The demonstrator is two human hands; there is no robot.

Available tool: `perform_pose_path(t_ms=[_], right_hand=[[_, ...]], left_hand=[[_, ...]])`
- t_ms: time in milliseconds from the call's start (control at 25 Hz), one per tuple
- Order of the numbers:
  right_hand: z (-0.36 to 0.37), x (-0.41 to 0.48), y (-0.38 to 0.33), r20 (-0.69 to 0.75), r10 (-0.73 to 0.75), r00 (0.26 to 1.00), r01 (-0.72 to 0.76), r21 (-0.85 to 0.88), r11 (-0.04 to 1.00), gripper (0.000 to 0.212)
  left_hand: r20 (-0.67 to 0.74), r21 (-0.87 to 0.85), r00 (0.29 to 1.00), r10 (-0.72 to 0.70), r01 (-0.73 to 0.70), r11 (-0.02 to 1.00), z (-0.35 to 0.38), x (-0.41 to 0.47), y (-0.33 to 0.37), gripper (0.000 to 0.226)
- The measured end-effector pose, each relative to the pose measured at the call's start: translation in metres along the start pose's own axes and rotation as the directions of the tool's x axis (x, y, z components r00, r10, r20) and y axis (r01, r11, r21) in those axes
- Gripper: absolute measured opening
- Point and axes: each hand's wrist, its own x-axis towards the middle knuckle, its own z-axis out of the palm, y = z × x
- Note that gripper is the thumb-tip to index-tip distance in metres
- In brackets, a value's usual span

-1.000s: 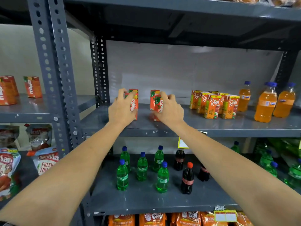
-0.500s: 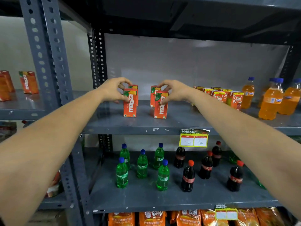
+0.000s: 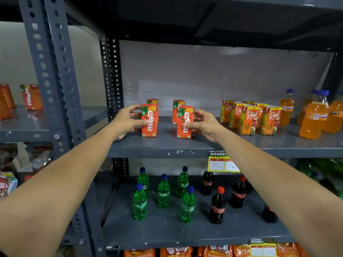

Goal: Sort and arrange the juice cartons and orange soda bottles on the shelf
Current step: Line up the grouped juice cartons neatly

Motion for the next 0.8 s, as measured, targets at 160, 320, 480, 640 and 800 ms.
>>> perform_pose_path(t_ms=[160, 320, 480, 640, 800], right_hand=[[0.005, 0.005, 0.003, -0.039, -0.027, 0.999, 0.027, -0.006, 1.0, 0.052], [0.007, 0.014, 0.001, -0.021, -0.031, 0.999, 0.03, -0.048, 0.998, 0.047], [0.008, 0.024, 0.003, -0.038, -0.015, 0.999, 0.014, -0.05, 0.999, 0.049], [0.003, 0.029, 0.006, -0.028, -0.015, 0.999, 0.014, -0.032, 0.999, 0.042], [0.001, 0.029, 0.008, -0.009, -0.03, 1.0, 0.029, -0.059, 0.998, 0.035]], left_hand=[[-0.013, -0.007, 1.0, 0.019, -0.019, 1.0, 0.003, 0.004, -0.002, 0.054], [-0.033, 0.002, 0.999, 0.019, -0.019, 1.0, 0.01, 0.008, 0.0, 0.055], [-0.045, -0.006, 0.999, 0.015, -0.015, 1.0, 0.019, 0.014, -0.001, 0.059], [-0.036, -0.004, 0.999, 0.0, 0.0, 1.0, 0.024, 0.019, -0.001, 0.06], [-0.029, 0.007, 0.999, -0.027, 0.027, 1.0, 0.022, 0.02, -0.006, 0.056]])
